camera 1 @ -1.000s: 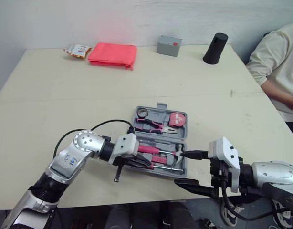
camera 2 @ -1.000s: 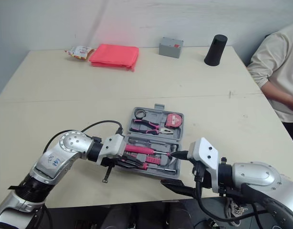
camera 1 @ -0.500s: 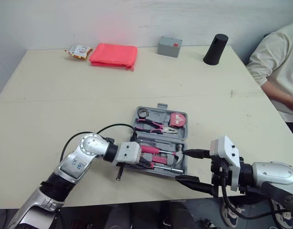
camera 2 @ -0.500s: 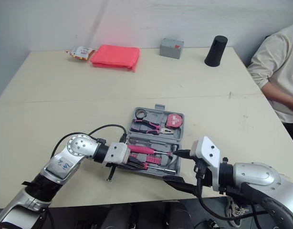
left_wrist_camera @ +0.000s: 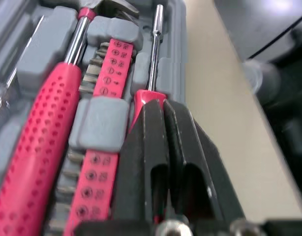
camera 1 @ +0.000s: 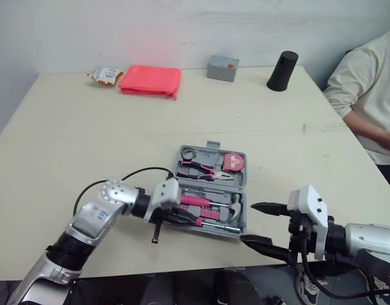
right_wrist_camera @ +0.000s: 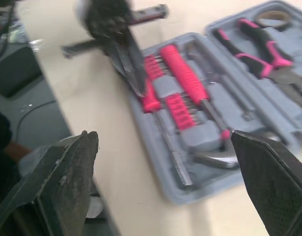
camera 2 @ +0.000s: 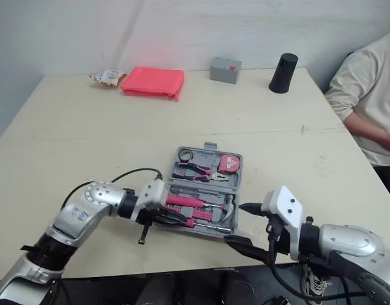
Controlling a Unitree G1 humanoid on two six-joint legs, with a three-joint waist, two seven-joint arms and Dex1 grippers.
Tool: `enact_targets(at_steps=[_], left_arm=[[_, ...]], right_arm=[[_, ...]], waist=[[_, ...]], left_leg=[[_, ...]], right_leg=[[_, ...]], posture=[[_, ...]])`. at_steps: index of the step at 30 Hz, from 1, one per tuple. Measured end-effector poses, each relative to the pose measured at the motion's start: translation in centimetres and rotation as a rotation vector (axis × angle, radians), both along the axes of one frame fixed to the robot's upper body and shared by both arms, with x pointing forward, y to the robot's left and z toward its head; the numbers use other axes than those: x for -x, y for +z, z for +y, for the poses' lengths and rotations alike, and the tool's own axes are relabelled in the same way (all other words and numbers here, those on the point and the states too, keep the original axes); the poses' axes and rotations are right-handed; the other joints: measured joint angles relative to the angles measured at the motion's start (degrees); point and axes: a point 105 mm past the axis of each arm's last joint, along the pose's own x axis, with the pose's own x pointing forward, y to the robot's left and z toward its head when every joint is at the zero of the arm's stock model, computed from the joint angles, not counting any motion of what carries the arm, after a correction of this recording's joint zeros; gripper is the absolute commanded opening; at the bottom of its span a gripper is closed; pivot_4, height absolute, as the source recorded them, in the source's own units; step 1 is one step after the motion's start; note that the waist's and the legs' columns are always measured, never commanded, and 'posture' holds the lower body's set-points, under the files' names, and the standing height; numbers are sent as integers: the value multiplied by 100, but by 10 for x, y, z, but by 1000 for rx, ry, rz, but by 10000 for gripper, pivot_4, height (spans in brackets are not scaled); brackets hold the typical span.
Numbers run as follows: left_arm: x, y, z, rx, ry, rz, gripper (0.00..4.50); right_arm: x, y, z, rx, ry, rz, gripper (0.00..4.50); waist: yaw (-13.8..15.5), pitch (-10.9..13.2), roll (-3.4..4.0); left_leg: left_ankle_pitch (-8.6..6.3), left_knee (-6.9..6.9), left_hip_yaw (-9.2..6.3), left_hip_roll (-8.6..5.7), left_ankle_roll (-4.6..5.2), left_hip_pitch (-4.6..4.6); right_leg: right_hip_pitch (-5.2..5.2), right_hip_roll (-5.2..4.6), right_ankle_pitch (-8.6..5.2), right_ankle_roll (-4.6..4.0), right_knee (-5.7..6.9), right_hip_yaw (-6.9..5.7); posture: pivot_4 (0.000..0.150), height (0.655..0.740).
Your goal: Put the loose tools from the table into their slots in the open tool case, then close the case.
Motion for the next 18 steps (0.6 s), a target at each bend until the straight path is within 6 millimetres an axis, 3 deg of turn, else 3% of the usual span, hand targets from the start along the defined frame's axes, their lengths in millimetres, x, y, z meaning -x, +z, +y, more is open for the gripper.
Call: enact_targets(at_steps=[2, 5, 8, 9, 12, 15, 18], left_arm=[[-8, 14, 11, -2, 30, -45, 527], [-25, 11, 37, -59, 97, -110, 0], [-46, 3, 54, -106, 181, -132, 0], [-52, 1, 57, -120, 204, -147, 0], [-74, -3, 62, -150, 269, -206, 0], [-84, -17, 57, -158, 296, -223, 0], [-88, -17, 45, -131, 291, -252, 0]], right_arm=[[-10, -8, -17, 64, -82, -15, 45000], [-27, -23, -48, 159, -224, -9, 36062], [-39, -29, -57, 176, -280, -13, 20825], [-42, -31, -58, 188, -283, -17, 17350], [-54, -37, -59, 211, -292, -29, 988], [-68, -39, -52, 210, -283, -48, 405], [-76, -43, -42, 205, -253, -49, 405]], waist=[[-1, 5, -4], [-19, 12, 2], [-12, 41, -16], [-11, 41, -16], [2, 41, -16], [-8, 41, -16], [-2, 41, -17]], left_leg=[[9, 2, 8, -6, -15, 1], [-8, 1, 36, -11, 15, 8], [-8, 6, 36, -8, 23, -3], [-8, 7, 36, -8, 23, -2], [-8, 6, 37, -9, 23, -8], [1, 7, 54, -11, 10, -27], [13, 11, 62, -15, -4, -31]], right_leg=[[1, 0, -1, 2, -5, -1], [0, 0, 5, 14, -13, 3], [-14, -5, 13, 16, -10, 8], [-14, -5, 13, 16, -8, 10], [-23, -9, 13, 16, -6, 10], [-52, -6, 14, 19, 2, 4], [-55, 4, 15, 21, 2, -11]], posture=[[1500, 7400], [1500, 7400], [1500, 7400], [1500, 7400], [1500, 7400], [1500, 7400], [1500, 7400]])
